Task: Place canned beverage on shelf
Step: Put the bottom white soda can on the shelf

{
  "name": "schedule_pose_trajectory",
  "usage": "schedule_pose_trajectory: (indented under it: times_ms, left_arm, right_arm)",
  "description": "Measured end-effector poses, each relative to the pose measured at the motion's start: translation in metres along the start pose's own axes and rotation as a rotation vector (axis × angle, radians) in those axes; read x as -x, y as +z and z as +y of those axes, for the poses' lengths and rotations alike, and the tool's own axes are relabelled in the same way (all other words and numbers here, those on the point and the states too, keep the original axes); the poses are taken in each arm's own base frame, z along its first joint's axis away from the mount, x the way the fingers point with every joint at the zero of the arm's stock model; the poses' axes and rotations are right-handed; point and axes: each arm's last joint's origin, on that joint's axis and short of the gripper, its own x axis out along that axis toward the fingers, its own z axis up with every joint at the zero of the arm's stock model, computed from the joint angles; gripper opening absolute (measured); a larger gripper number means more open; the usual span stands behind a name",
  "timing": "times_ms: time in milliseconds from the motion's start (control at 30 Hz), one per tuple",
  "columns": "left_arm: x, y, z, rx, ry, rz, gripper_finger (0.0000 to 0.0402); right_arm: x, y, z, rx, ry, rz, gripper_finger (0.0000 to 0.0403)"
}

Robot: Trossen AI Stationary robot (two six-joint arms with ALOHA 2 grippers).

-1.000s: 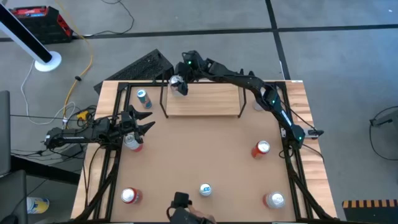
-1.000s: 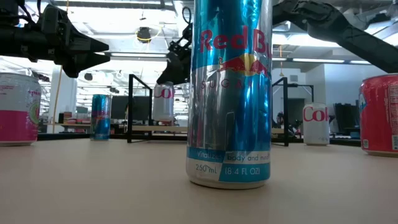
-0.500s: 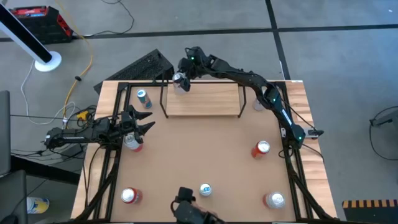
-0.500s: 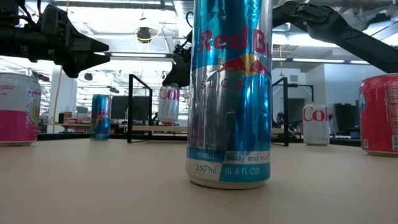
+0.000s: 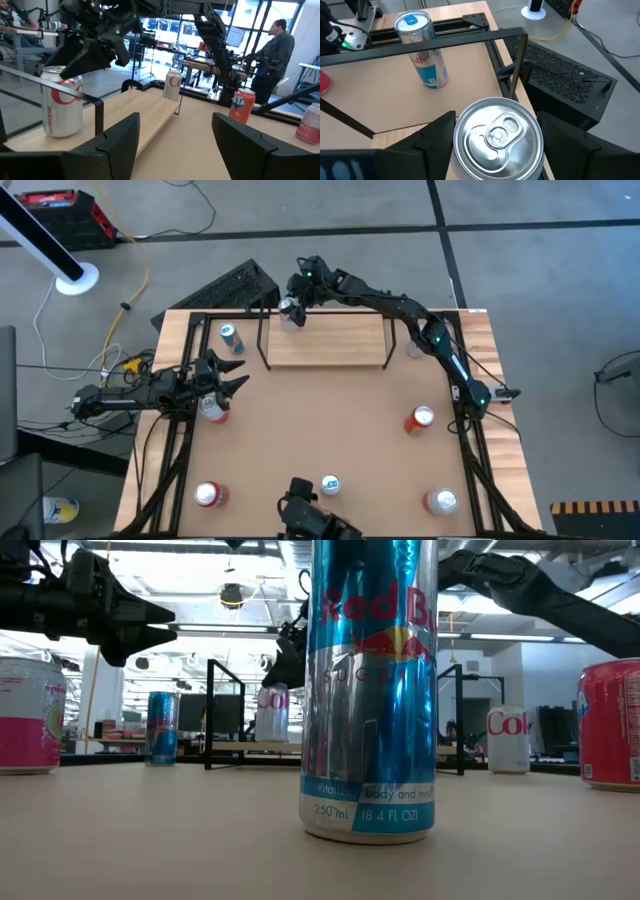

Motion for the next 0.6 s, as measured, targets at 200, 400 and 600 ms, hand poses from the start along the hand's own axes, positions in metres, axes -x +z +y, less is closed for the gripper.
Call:
schedule_pose_trajectory:
  times_ms: [200, 400, 600]
  left_arm:
    - [0.0000, -0.0008, 0.0001, -0.003, 0.001, 0.008, 0.0234]
    - [0.0000, -0.0008, 0.0001, -0.004, 0.001, 0.008, 0.0234]
    - [0.0000, -0.0008, 0.0001, -0.004, 0.001, 0.008, 0.0234]
  right_arm:
    - [-0.0004, -0.0001, 0.0010, 0.007, 0.002, 0.002, 0.0301]
    - [-0.0014, -0.0015, 0.0009, 0.003, 0.003, 0.009, 0.0330]
    - [0.0001, -0.0011, 0.0011, 0.000, 0.003, 0.012, 0.0340]
